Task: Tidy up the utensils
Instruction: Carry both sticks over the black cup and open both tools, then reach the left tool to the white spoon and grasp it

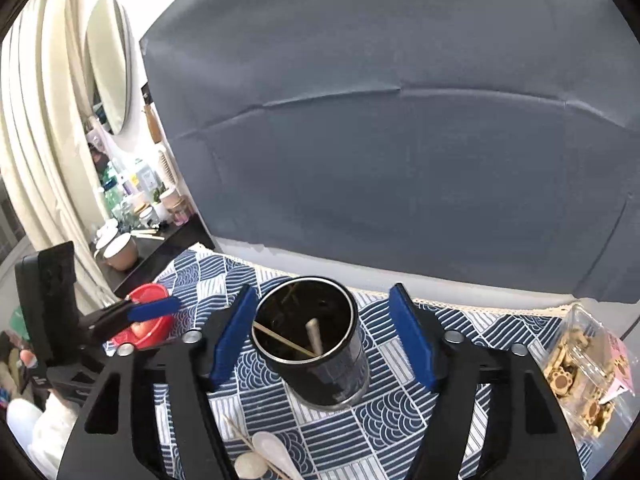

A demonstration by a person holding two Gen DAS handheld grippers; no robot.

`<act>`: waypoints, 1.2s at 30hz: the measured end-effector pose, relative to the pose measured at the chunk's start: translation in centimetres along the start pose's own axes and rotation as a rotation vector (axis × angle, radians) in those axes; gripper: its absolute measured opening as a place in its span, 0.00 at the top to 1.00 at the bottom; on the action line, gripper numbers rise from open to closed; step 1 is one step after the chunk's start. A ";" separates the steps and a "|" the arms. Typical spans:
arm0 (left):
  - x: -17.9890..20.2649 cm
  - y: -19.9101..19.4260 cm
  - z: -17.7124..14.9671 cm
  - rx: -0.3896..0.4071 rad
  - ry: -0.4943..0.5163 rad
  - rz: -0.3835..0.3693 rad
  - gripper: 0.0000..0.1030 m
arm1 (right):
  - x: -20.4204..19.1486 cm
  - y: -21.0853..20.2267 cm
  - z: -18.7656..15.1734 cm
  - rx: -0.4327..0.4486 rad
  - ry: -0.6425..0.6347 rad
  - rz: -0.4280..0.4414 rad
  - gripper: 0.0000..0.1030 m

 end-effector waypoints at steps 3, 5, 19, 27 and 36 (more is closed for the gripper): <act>-0.3 -1.4 -0.9 -0.004 -0.011 0.046 0.09 | -0.4 -0.8 -0.6 -0.002 -0.008 0.003 0.21; -0.4 -2.0 -1.3 -0.009 -0.016 0.068 0.08 | -0.7 -1.4 -1.2 -0.012 -0.014 0.008 0.18; -0.7 -5.9 -6.9 -0.073 -0.033 0.246 0.06 | -1.3 -3.9 -5.4 -0.055 -0.014 0.000 0.16; -1.1 -6.7 -10.4 -0.141 -0.051 0.288 0.06 | -2.5 -4.2 -8.4 -0.095 -0.065 0.013 0.16; -0.5 -7.0 -13.3 -0.200 -0.042 0.276 0.06 | -3.0 -2.2 -11.2 -0.172 -0.091 0.040 0.16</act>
Point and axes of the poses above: each gripper's, at about its wrist camera, not at the fingertips, and y roughly the way its jaws point, x to its right, z to its top, the point moved 6 cm from there along y, roughly the way its jaws point
